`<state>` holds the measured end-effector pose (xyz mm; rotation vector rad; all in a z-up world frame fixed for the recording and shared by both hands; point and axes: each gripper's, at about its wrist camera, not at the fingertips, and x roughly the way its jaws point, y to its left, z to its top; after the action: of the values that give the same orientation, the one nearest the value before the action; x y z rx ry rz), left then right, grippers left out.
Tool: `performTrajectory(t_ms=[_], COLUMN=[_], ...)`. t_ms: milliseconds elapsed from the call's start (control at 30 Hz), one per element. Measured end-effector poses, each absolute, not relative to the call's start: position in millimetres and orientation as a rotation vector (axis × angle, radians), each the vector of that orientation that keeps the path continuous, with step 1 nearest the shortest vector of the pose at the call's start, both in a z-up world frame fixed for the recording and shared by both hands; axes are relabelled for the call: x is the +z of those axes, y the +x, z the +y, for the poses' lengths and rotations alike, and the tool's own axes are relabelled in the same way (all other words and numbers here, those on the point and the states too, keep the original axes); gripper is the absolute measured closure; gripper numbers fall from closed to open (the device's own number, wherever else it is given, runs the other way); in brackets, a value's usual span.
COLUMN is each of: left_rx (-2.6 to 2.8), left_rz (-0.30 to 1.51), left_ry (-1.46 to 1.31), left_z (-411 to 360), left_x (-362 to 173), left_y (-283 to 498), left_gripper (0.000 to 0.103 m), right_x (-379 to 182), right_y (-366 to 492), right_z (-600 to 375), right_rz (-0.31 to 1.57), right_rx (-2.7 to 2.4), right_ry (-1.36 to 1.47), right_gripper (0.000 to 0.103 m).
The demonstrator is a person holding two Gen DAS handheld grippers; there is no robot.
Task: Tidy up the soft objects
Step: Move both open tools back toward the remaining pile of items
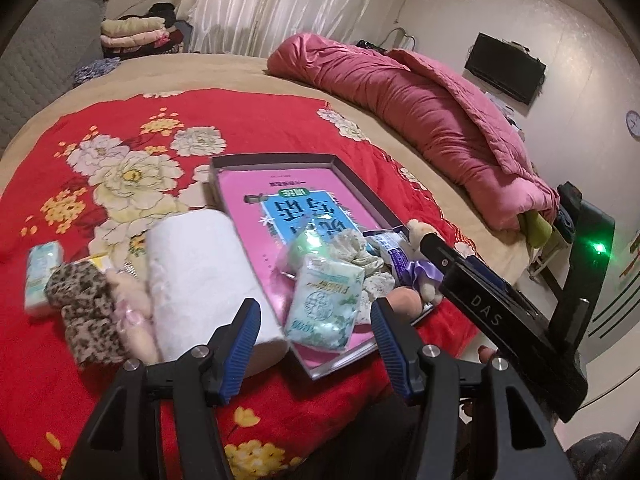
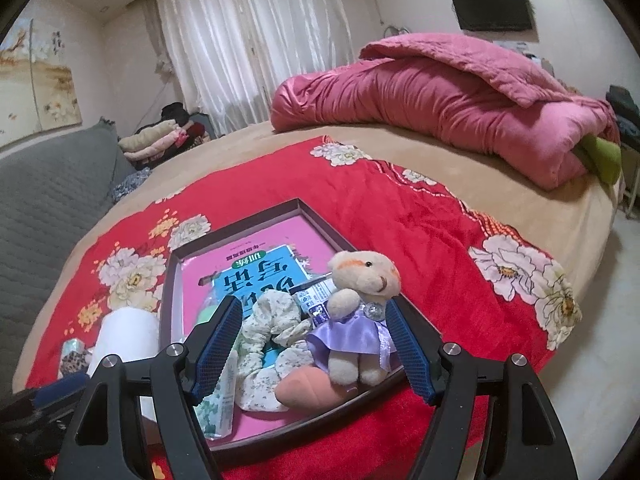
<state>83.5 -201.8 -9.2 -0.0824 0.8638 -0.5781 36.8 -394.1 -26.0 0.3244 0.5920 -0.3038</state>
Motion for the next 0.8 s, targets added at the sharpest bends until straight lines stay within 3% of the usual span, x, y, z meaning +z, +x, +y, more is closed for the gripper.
performTrajectory(t_ms=[800], left_rx=[-0.482], left_rz=[0.880], left_ry=[-0.220], left_z=[-110.8], left_x=[1.0], left_y=[63.7], left_gripper=[0.046], right_x=[15.8], right_y=[12.7], right_z=[-301.1], right_rz=[0.550], right_rx=[-0.166], right_ry=[0.031], right_gripper=[0.027])
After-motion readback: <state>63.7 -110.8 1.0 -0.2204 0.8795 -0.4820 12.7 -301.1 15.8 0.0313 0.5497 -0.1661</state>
